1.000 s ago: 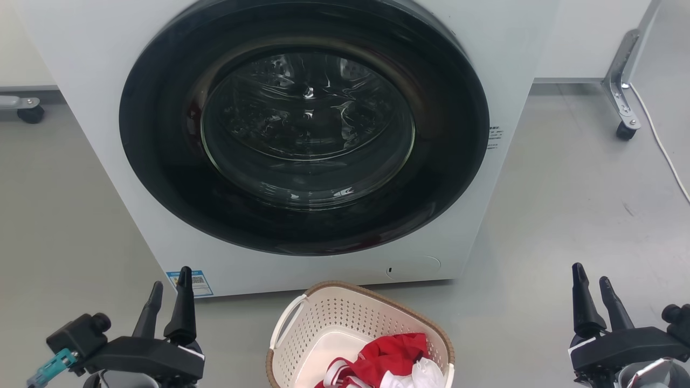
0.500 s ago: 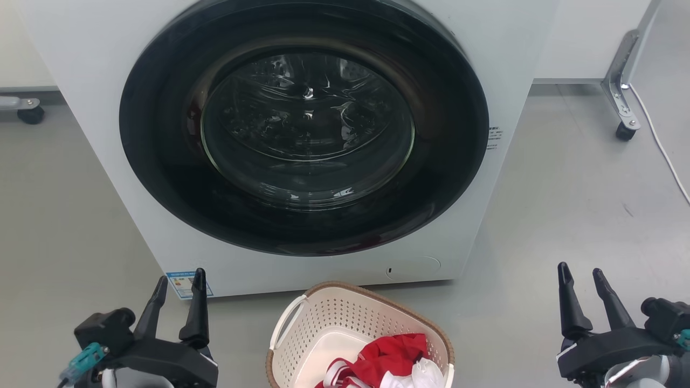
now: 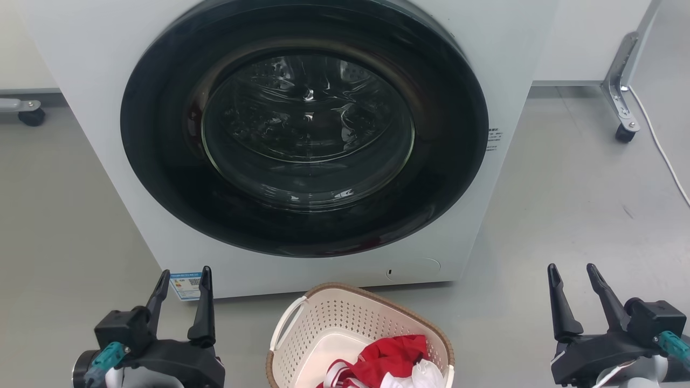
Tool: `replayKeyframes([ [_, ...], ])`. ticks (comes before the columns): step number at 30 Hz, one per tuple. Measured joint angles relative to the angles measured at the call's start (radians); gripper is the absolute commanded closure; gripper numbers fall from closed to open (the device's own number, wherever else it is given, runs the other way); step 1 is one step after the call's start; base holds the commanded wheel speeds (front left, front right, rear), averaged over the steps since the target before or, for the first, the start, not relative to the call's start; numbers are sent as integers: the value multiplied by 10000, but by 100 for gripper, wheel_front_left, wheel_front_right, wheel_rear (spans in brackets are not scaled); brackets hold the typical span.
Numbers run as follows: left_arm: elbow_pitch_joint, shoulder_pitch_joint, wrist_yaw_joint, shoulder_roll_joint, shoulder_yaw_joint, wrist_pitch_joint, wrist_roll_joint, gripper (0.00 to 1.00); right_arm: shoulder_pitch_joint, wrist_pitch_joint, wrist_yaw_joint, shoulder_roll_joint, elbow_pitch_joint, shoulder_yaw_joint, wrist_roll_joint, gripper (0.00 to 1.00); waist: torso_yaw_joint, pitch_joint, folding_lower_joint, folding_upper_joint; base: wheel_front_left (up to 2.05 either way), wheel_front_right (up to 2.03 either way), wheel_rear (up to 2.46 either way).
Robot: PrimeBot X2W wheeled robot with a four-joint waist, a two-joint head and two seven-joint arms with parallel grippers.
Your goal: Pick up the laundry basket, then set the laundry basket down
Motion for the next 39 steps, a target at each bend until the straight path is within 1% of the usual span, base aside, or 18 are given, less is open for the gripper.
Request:
replayKeyframes([
  [6,121,-16,150,19,-98,-121,573,0,-48,-226,-54,-10,71,19,-395,0,0,-30,0,0,0,0,0],
  [14,244,-34,182,44,-61,-107,570,0,-64,-226,192,8,228,-40,-228,0,8,-81,0,0,0,0,0],
  [19,284,-46,184,42,-65,-105,570,0,-64,-226,224,10,318,-38,-226,0,17,-117,0,0,0,0,0],
  [26,355,-46,184,35,-105,-17,570,0,-75,-226,380,27,426,-15,-222,0,30,-170,0,0,0,0,0],
  [31,414,-46,184,31,-150,-12,570,0,-80,-226,403,48,499,-4,-217,0,44,-198,0,0,0,0,0],
  [33,428,-46,182,29,-165,-4,570,0,-80,-226,477,59,537,0,-163,0,49,-204,0,0,0,0,0],
  [39,451,-46,174,-19,-221,-4,568,0,-78,-226,539,96,652,27,-121,0,67,-207,0,0,0,0,0],
])
